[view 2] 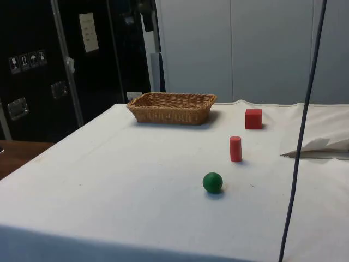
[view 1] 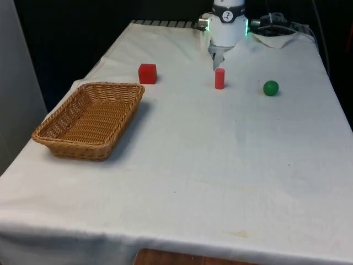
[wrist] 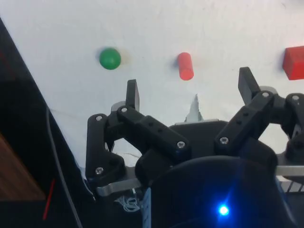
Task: Pick up the object to the left of the cylinder and place it into the basket.
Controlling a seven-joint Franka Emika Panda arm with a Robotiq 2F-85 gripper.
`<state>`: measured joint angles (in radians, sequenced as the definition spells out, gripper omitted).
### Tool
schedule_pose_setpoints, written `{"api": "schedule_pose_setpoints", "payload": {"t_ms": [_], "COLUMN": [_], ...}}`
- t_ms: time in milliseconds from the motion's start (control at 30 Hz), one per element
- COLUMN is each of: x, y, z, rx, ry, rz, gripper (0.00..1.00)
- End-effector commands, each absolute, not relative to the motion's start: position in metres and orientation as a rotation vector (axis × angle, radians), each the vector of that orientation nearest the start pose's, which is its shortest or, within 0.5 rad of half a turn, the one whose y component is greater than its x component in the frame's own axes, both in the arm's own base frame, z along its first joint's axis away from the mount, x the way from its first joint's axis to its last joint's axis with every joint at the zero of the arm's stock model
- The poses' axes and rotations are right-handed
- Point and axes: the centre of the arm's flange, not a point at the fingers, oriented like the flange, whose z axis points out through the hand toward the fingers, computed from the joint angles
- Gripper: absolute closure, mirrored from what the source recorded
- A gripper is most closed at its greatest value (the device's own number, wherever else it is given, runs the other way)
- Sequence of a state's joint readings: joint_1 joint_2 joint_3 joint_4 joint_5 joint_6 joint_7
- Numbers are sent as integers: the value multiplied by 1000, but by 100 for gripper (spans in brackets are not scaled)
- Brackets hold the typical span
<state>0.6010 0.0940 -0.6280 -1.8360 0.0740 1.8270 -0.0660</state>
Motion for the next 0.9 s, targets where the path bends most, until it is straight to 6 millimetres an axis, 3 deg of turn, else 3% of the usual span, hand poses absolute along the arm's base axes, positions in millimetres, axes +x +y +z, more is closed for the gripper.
{"api": "schedule_pose_setpoints", "payload": {"t_ms": [0, 567, 867], "x": [574, 558, 539], "y": [2, 23, 35], "z": [476, 453, 438], "rx": [-3119, -3115, -3131], "ry": [-31, -52, -60], "rz": [132, 91, 15], "gripper": [0, 0, 0]}}
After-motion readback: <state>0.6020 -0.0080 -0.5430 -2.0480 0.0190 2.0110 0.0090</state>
